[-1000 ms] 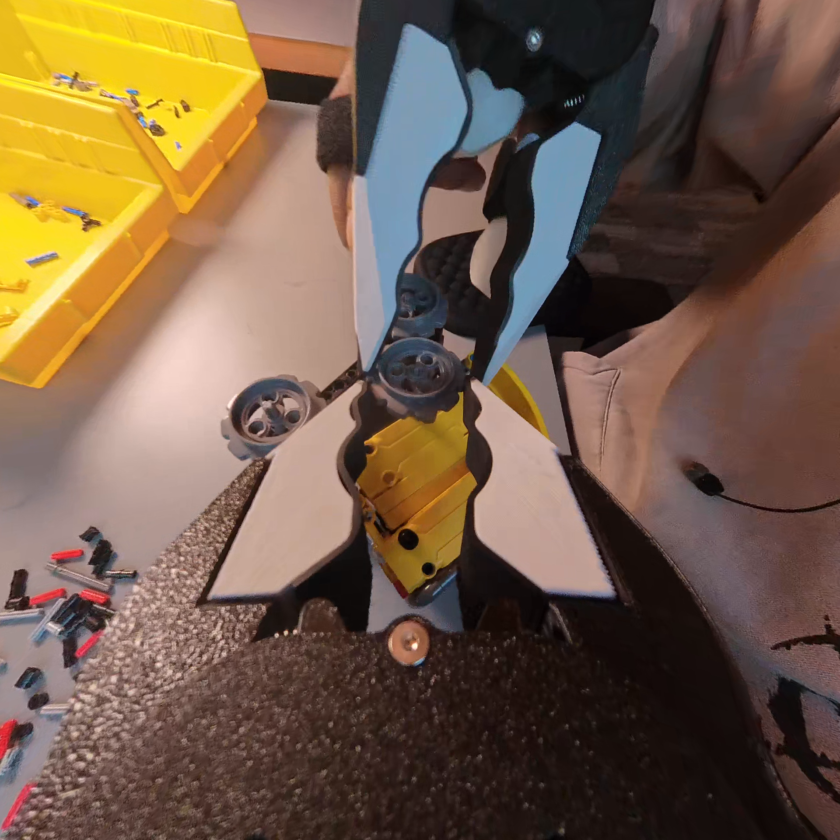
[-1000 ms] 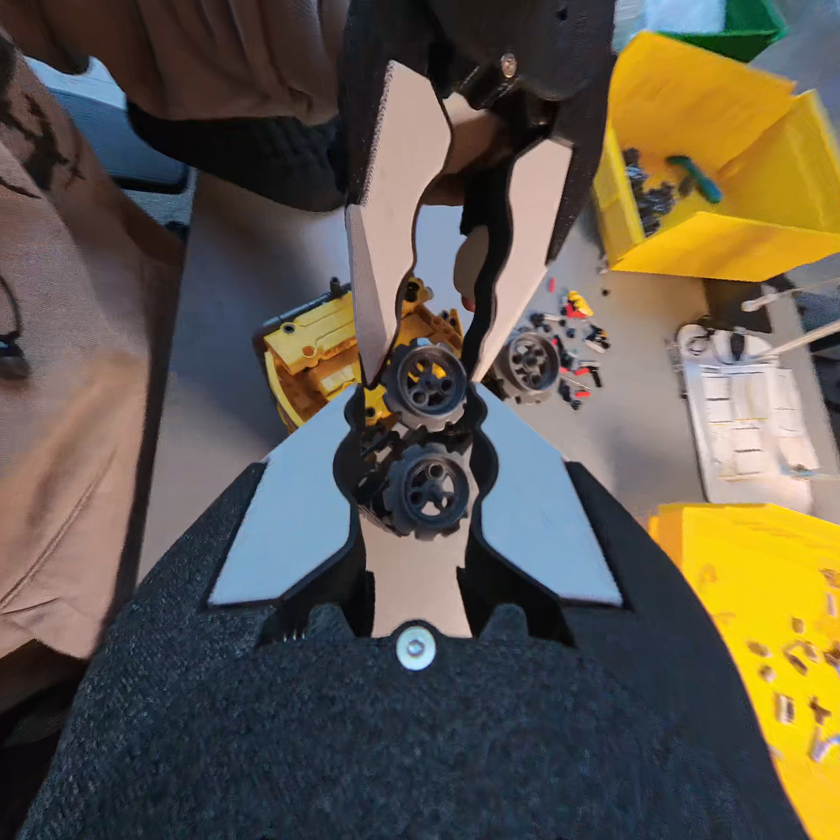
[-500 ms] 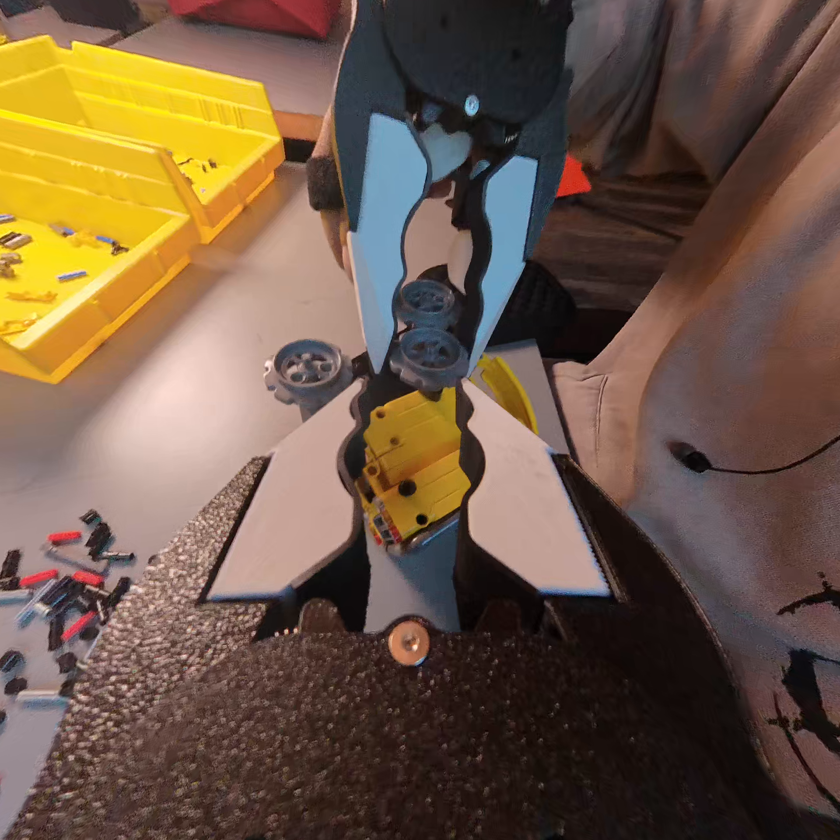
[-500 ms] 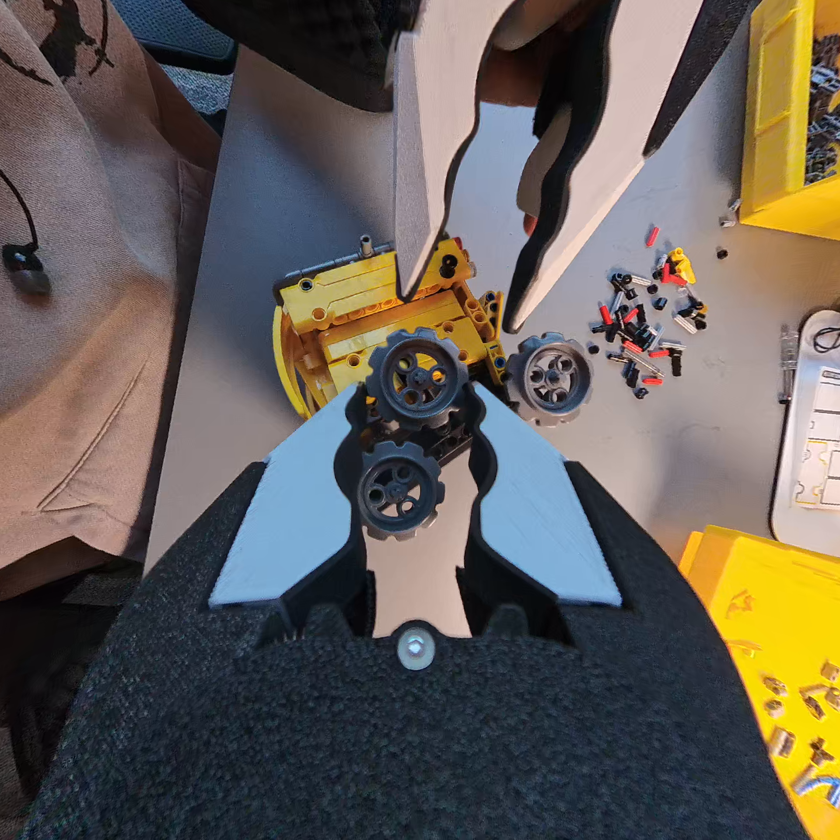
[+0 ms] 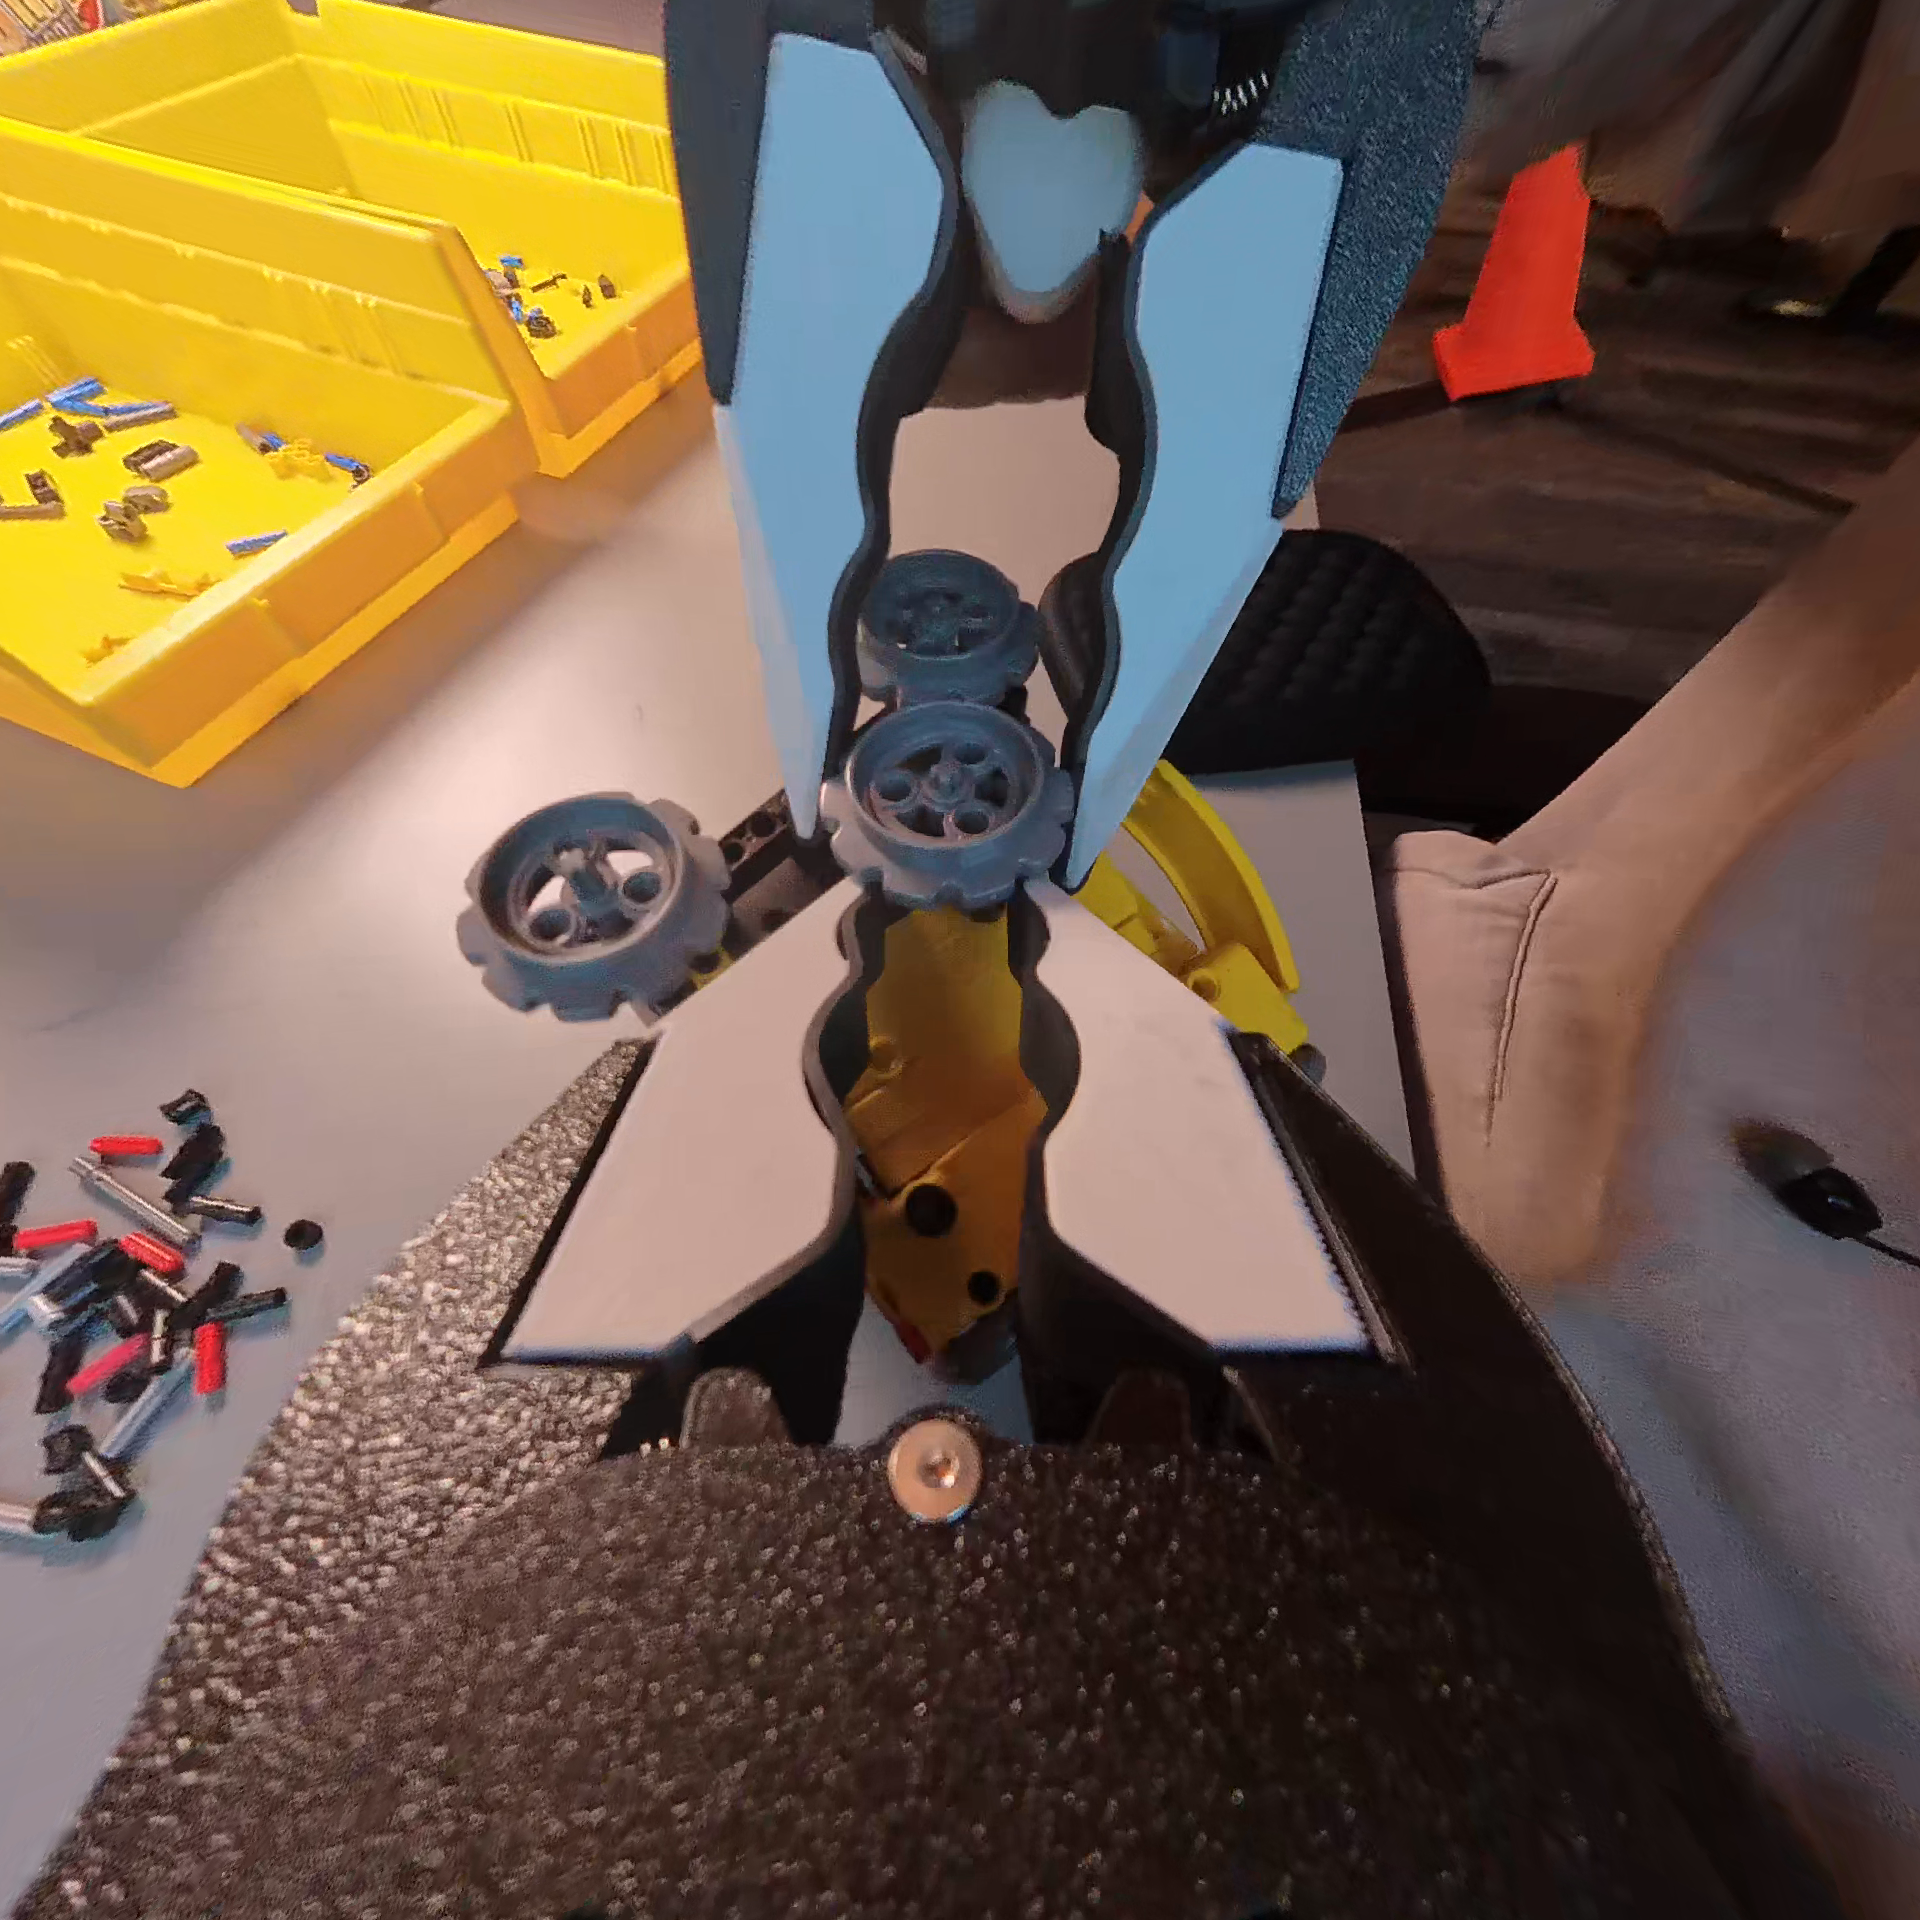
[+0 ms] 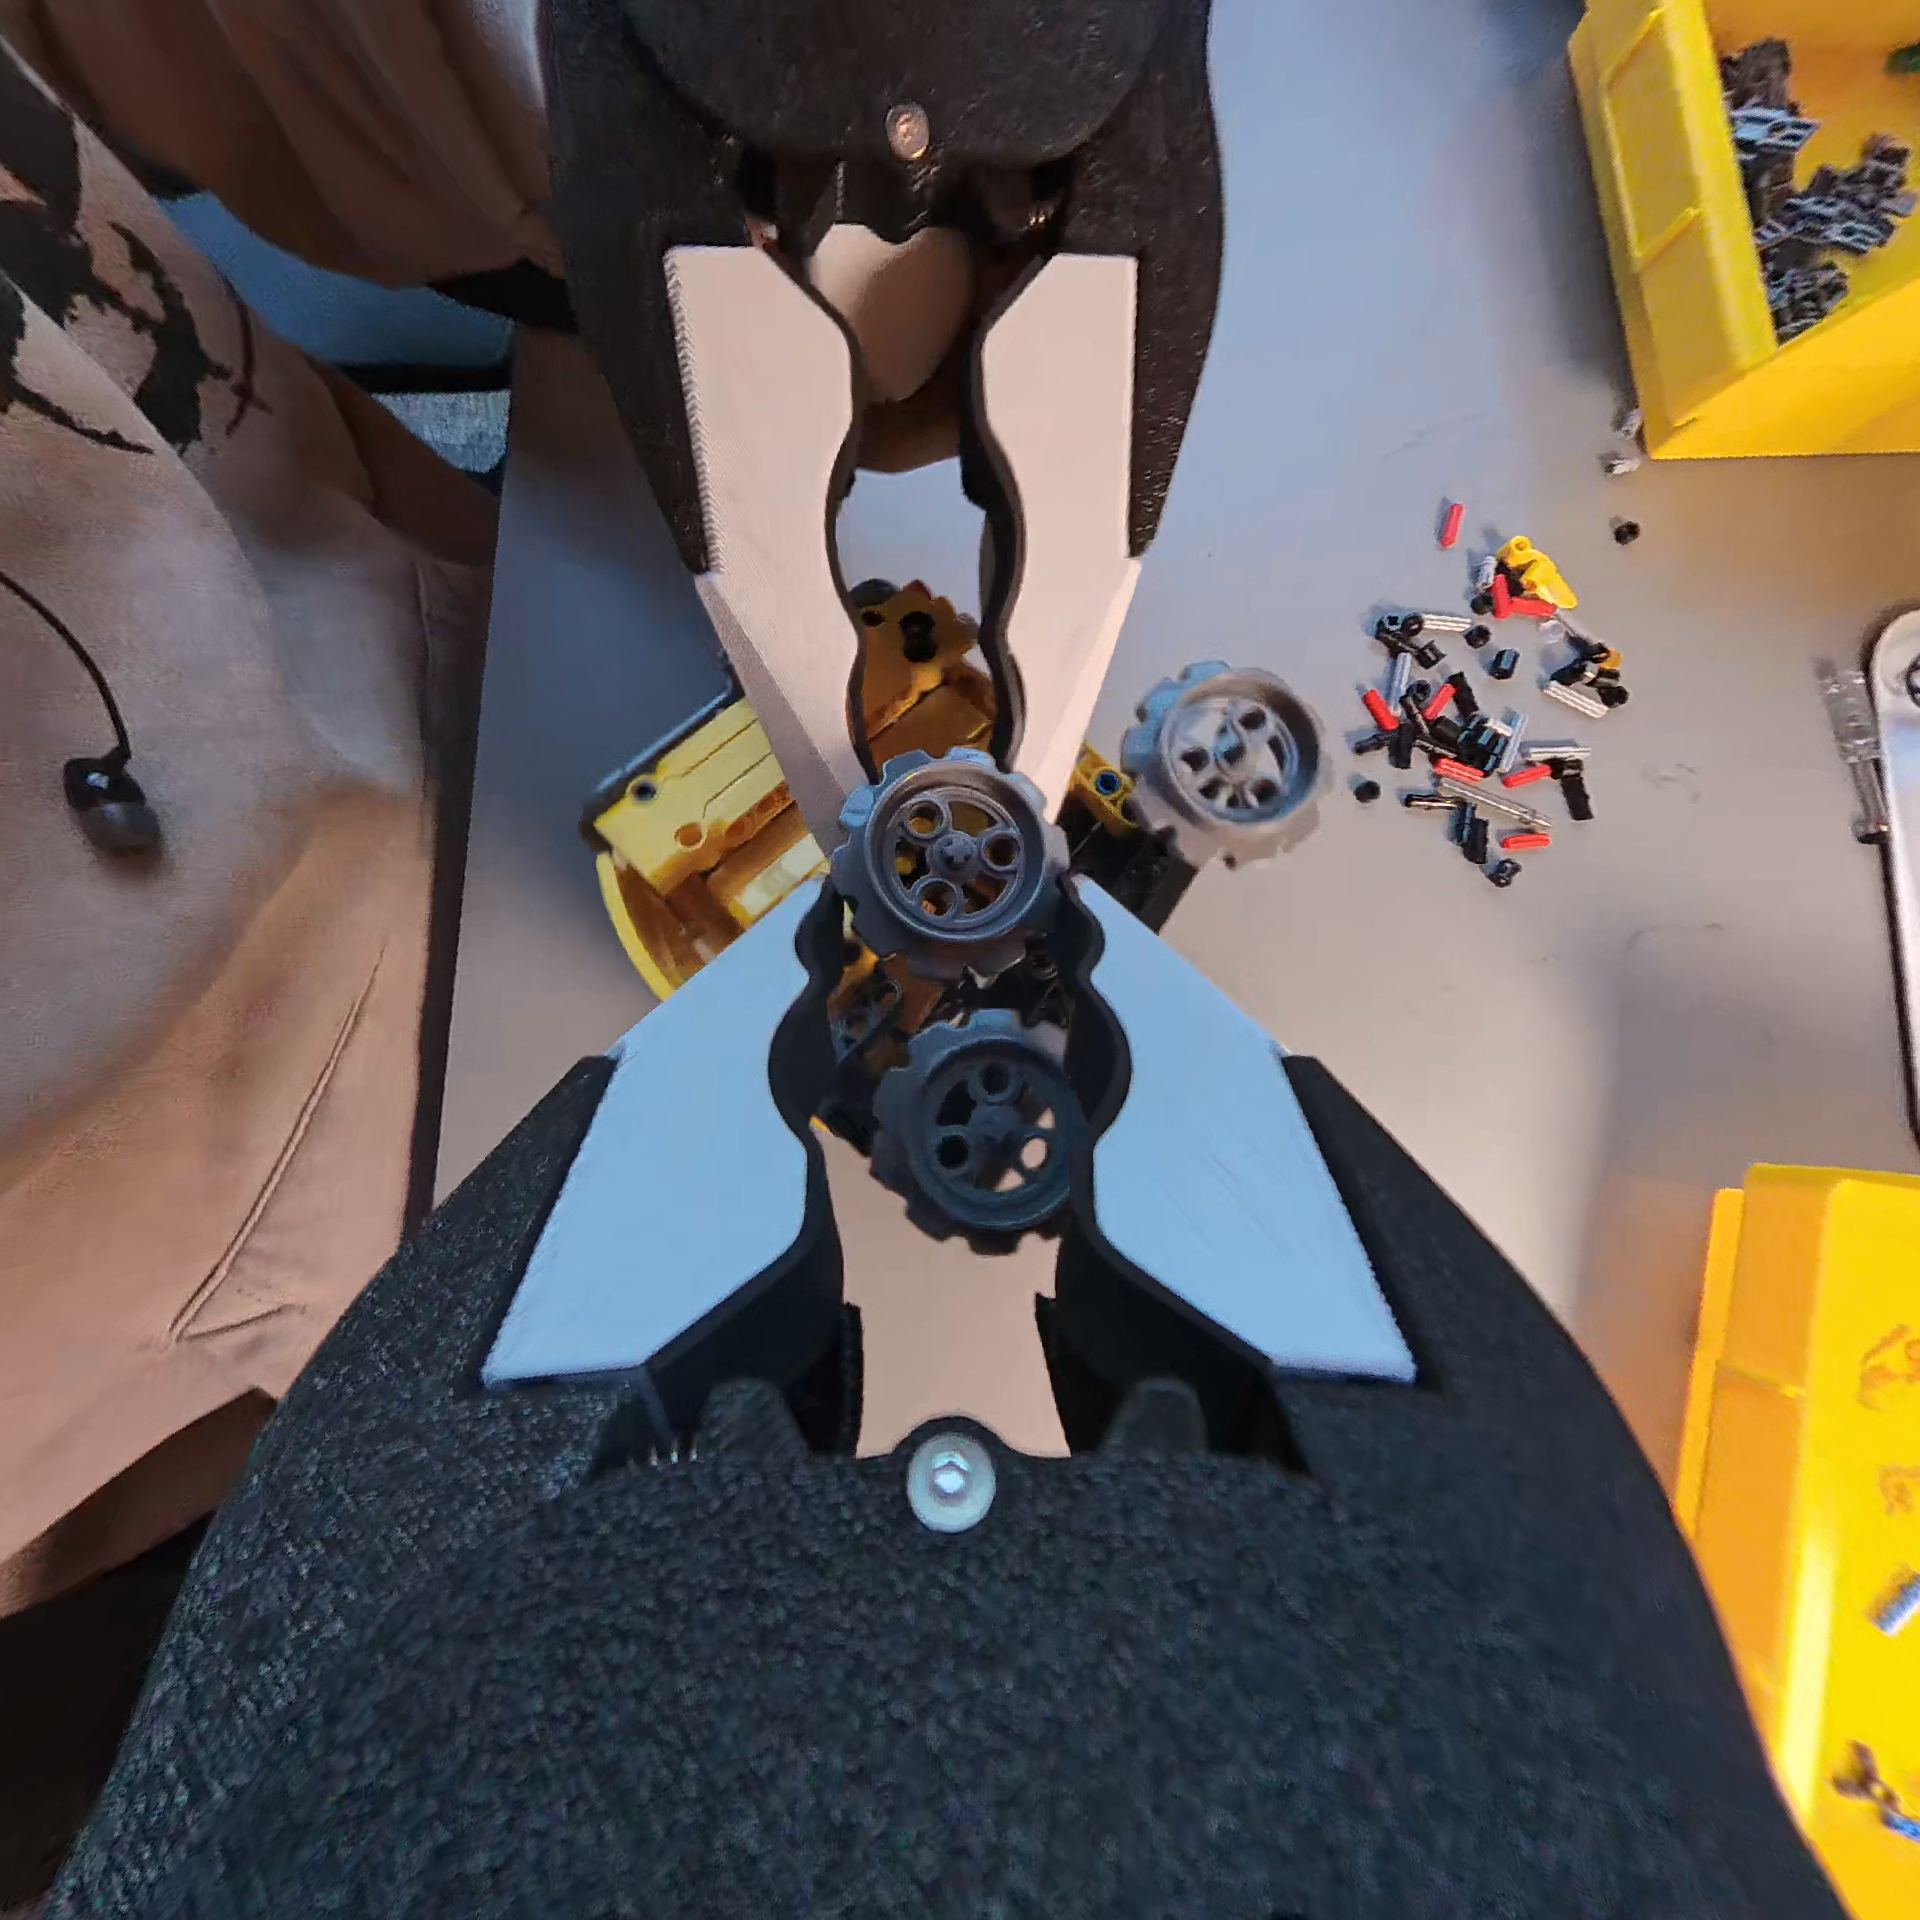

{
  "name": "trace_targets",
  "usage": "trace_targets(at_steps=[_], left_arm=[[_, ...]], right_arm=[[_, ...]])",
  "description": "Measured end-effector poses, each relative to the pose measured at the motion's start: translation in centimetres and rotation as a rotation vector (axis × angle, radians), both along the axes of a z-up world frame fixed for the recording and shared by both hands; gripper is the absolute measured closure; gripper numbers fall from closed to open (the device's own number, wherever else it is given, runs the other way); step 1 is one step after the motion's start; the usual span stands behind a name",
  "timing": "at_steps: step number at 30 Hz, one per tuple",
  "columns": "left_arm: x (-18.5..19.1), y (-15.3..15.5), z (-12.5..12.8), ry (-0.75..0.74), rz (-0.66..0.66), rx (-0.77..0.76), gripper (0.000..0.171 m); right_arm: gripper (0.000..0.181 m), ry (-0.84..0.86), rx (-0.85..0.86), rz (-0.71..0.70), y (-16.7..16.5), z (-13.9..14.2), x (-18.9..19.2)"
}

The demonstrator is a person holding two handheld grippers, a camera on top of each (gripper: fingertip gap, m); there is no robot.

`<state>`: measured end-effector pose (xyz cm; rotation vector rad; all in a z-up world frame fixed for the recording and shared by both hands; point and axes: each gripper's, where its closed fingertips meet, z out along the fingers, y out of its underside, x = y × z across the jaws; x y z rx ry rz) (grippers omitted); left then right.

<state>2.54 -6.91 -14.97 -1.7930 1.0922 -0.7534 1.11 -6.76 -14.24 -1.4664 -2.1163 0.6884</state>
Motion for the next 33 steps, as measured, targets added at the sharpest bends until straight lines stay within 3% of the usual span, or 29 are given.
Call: trace_targets(at_steps=[33], left_arm=[[1.4, -1.9, 0.4, -0.145, -0.087, -0.072, 0.160]], right_arm=[[0.153, 0.273, 0.006, -0.038, -0.7, 1.8, 0.8]])
